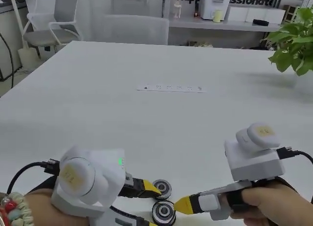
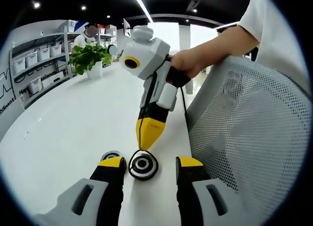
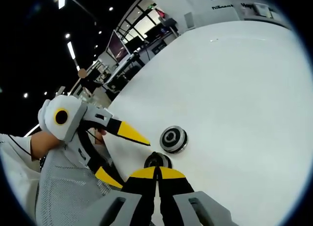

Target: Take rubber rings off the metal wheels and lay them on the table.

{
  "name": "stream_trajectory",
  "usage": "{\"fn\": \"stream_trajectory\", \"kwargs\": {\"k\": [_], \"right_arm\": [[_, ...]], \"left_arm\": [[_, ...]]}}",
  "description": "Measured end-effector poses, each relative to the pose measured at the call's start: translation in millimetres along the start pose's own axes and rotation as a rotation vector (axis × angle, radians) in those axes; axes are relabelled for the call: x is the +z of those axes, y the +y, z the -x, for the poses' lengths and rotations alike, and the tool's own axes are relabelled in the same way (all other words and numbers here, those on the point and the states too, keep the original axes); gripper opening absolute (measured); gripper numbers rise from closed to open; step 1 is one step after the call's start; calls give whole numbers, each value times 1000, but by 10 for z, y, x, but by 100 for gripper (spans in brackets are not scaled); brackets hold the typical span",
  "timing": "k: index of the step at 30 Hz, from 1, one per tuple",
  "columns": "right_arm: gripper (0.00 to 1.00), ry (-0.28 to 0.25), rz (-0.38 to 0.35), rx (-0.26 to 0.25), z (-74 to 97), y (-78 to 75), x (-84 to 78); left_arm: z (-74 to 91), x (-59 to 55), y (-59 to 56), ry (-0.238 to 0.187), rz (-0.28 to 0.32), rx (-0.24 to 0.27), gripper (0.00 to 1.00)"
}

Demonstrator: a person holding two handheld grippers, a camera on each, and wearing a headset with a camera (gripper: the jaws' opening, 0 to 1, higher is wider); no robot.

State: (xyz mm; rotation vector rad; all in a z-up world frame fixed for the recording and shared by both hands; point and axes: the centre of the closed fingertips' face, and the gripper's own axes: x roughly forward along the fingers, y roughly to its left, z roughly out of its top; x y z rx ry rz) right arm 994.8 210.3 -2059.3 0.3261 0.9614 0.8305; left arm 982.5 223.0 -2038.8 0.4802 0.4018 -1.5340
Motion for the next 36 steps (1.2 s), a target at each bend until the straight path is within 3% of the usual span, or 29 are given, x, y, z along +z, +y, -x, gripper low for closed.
{"fn": "stream_trajectory", "kwargs": {"k": [8,12,15,18,25,31,36], "right_arm": [[0,-4,-5,5,5,-4,7],[0,-3,2,3,6,-4,6],[0,1,15,-1,7,-5,3],[0,0,17,3,9,-3,9],[0,-1,16,5,16,-15,4],[0,1,22,3,14,-20,-1],[0,1,20,4,15,-24,-1]], "left_arm": [[125,148,36,-24,4,4,55],[231,188,34,-13,53,-18,64],[351,254,98,-41,54,12,71],[430,272,121,-42,69,26,72],[650,330,106,-49,60,60,86],[895,364,95,-56,53,100,91],[1149,397,169,-95,72,180,96]]}}
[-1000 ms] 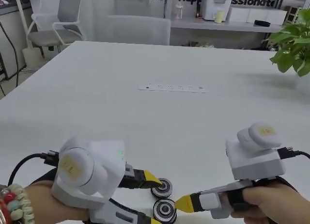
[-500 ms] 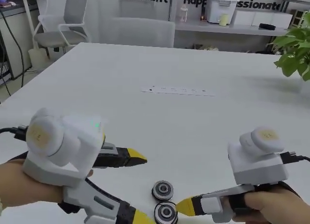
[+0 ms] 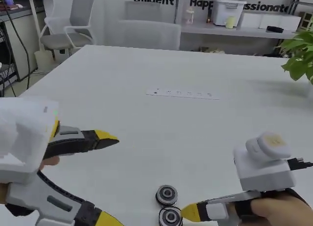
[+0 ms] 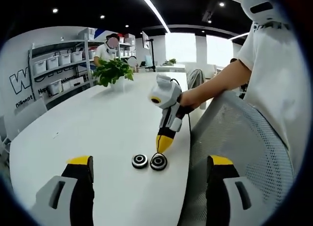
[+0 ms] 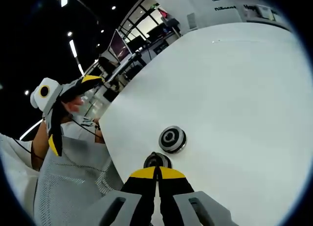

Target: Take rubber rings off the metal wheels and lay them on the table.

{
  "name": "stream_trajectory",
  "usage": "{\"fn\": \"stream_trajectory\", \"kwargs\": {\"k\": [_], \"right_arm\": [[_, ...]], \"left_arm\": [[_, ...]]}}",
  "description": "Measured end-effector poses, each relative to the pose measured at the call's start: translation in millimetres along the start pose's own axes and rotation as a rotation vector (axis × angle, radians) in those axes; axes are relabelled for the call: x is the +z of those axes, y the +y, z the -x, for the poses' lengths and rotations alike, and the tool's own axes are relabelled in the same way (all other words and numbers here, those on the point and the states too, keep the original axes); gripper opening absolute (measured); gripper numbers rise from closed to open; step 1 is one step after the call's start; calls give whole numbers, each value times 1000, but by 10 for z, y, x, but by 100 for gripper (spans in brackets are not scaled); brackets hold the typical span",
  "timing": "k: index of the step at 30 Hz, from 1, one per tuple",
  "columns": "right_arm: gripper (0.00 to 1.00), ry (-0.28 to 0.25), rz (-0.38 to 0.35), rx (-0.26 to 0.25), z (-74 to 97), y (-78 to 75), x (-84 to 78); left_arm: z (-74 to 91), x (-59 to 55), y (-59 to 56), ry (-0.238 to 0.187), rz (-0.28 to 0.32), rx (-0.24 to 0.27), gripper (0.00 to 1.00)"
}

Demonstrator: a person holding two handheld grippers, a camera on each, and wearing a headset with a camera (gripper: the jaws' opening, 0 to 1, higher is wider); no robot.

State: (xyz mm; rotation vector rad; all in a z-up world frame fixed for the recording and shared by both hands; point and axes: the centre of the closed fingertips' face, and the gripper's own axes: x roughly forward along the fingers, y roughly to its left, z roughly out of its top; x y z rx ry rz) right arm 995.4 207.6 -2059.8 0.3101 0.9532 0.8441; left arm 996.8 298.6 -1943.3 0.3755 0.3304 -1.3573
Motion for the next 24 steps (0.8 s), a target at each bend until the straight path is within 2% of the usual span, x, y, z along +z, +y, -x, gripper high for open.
{"fn": "stream_trajectory", "kwargs": {"k": [5,12,17,21,24], "right_arm": [[0,-2,1,2,4,0,2],[0,-4,0,1,8,1,2],[0,-4,-1,2,11,4,2],[0,-5,-1,2,14,7,0],[0,-4,1,1,18,8,1]], "left_arm": [[162,0,38,-13,17,45,99],[295,-60,46,-29,37,100,99],[334,-209,20,-28,79,128,99],[309,-328,-49,-15,109,121,99],[291,-368,-85,-15,114,121,99]]}}
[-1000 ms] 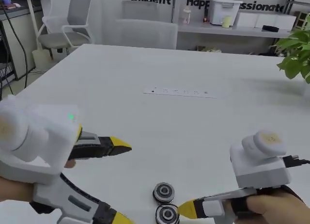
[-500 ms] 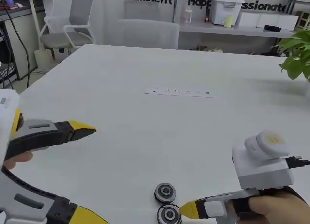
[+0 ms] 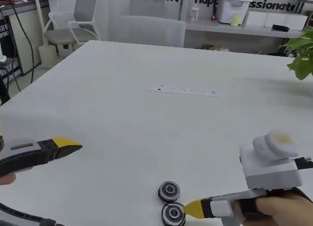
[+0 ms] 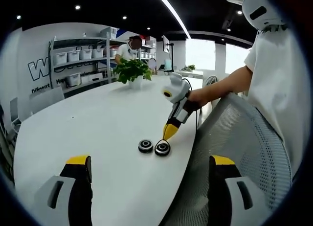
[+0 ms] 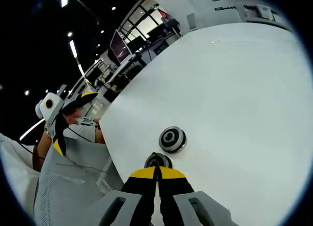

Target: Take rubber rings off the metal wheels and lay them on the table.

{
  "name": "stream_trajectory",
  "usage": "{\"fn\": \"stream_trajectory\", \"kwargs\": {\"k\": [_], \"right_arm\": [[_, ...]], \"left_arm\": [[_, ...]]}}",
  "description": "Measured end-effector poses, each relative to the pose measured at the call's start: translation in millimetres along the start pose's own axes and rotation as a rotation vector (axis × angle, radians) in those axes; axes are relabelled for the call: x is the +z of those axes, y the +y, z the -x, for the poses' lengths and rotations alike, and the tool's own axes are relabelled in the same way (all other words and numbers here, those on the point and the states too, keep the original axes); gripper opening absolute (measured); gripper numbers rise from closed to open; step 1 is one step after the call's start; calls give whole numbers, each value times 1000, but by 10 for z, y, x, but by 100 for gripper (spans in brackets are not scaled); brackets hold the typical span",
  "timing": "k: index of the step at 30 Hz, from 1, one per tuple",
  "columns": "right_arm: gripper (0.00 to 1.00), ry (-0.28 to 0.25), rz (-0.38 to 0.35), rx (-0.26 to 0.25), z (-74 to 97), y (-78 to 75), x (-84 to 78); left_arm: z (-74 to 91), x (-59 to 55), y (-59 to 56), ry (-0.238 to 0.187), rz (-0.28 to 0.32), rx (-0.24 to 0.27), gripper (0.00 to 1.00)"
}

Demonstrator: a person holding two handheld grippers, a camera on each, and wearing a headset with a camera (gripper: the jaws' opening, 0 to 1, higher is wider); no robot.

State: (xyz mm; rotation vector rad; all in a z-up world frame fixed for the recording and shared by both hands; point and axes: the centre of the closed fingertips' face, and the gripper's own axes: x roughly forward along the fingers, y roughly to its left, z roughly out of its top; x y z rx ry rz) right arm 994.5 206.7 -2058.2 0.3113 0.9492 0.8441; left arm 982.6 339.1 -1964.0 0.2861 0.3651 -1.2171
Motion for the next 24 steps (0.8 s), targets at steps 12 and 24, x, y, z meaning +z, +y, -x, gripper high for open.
{"fn": "stream_trajectory", "kwargs": {"k": [12,24], "right_arm": [[0,-35,-17,2,60,16,68],[0,-112,-6,-28,153,47,258]], "left_arm": [[-56,-181,-42,24,27,1,99],[-62,-319,-55,66,43,4,98]]}}
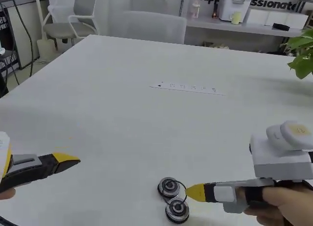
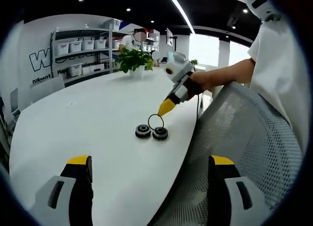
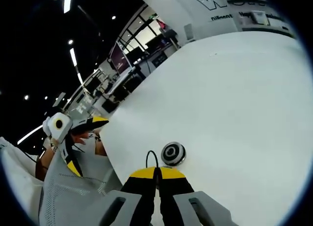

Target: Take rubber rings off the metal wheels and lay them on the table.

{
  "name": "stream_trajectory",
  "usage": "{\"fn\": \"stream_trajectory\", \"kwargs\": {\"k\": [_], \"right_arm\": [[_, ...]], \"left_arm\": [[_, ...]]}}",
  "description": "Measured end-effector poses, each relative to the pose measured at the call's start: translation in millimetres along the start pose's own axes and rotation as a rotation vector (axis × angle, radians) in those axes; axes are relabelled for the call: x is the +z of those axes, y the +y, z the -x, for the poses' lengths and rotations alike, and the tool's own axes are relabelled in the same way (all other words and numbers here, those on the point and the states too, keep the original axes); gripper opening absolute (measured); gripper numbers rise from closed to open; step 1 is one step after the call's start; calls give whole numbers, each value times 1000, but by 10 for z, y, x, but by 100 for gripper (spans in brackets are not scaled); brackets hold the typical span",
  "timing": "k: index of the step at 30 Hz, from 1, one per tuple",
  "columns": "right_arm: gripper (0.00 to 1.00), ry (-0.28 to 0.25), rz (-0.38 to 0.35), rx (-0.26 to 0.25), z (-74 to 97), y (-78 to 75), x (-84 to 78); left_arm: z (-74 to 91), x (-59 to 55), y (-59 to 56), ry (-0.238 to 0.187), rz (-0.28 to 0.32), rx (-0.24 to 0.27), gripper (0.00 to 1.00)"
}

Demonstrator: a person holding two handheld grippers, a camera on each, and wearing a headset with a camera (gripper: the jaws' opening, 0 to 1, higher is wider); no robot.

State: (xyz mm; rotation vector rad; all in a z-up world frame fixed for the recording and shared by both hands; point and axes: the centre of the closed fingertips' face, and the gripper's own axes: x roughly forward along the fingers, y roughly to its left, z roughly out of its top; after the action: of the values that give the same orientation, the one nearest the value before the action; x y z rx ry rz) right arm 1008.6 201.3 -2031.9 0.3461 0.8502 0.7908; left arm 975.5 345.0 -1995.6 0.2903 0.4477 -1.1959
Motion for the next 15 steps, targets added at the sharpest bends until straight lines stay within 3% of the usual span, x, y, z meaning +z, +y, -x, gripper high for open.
{"fn": "stream_trajectory", "kwargs": {"k": [15], "right_arm": [[0,-102,-17,-1,75,50,232]], "left_arm": [[0,-63,26,24,5,18,97]]}}
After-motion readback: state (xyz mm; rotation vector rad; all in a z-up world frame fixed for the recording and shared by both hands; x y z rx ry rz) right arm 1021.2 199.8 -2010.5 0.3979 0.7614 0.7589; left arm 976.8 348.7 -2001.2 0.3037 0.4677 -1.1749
